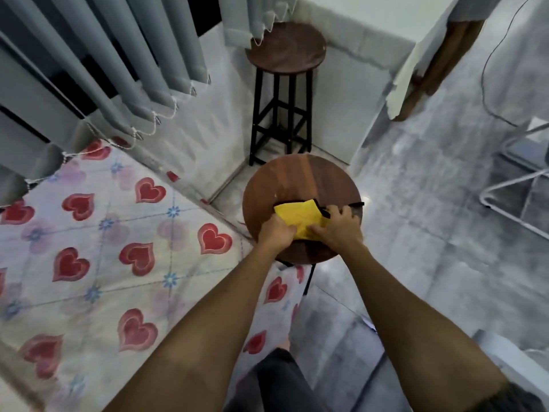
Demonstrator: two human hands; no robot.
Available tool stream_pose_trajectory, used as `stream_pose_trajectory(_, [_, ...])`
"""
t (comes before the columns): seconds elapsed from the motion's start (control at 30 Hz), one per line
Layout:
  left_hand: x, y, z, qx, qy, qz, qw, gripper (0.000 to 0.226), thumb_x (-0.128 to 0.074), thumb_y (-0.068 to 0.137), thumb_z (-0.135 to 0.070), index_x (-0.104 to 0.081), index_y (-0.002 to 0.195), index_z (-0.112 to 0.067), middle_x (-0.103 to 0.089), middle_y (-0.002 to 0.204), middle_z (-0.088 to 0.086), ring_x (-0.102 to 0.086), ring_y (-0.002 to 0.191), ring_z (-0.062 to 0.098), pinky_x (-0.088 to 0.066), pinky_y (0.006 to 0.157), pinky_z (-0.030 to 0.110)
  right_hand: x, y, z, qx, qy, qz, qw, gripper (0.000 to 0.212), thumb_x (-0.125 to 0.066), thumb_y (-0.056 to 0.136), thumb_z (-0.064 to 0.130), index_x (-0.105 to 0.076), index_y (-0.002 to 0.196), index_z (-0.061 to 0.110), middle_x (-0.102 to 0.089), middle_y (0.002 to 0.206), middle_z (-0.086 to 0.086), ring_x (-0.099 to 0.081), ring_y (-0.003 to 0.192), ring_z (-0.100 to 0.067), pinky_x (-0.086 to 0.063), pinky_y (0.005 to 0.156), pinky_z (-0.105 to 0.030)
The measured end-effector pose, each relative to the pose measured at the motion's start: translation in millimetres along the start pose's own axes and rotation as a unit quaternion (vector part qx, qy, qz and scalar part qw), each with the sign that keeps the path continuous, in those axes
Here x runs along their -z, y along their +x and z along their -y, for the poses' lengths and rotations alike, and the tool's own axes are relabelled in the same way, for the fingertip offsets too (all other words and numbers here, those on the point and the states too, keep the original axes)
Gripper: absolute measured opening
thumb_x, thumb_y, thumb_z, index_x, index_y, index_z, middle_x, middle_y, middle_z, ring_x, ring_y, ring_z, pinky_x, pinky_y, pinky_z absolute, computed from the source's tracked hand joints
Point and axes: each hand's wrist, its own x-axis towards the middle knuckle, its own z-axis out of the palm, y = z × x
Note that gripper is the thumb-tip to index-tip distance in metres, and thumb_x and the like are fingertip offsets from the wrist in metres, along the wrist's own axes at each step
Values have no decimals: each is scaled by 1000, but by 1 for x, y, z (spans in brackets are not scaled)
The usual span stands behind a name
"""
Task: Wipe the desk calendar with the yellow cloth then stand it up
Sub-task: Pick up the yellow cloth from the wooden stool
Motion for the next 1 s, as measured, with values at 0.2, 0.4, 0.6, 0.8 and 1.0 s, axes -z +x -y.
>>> stream_pose_trajectory(0.2, [-13, 14, -9, 36, -60, -88, 994, 45, -62, 85, -32, -54, 119, -3, -59, 125, 20, -54, 116, 37, -44, 91, 38, 2, 17, -8, -5, 73, 49, 996, 62, -76, 77, 36, -51, 128, 11, -51, 127, -18, -54, 111, -36, -44, 91, -40])
stream_pose_trajectory(0.4, [9, 1, -18, -207, -81, -62, 973, 14, -49, 94, -24, -44, 92, -12, -54, 85, 10, -56, 87, 33, -42, 73, 39, 18, 18, -14, 57, 158, 73, 983, 25, -68, 85, 31, -62, 99, 11, -61, 85, -5, -56, 83, -24, -42, 68, -33])
stream_pose_trajectory(0.6, [82, -30, -20, -255, -81, -171, 948, 23, -37, 99, -33, -38, 95, -10, -49, 73, 5, -56, 79, 36, -42, 68, 44, 62, 3, 41, 34, 545, 189, 816, 26, -70, 82, 32, -66, 96, 10, -67, 93, -8, -60, 89, -26, -51, 76, -34])
stream_pose_trajectory(0.8, [183, -85, 8, -220, -208, -330, 894, 22, -40, 98, -29, -48, 104, -9, -54, 77, 4, -51, 73, 20, -36, 67, 34, 82, -32, 149, 94, 670, 352, 648, 41, -55, 82, 35, -68, 115, 13, -72, 113, -7, -68, 102, -24, -48, 92, -43])
stream_pose_trajectory(1.0, [273, -166, 109, -74, -306, -438, 842, 45, -48, 96, -28, -37, 127, 2, -59, 102, 20, -58, 94, 29, -43, 74, 28, 76, -119, 271, 284, 521, 392, 703, 77, -63, 80, -10, -38, 139, 32, -58, 91, -11, -63, 76, -18, -55, 63, -30])
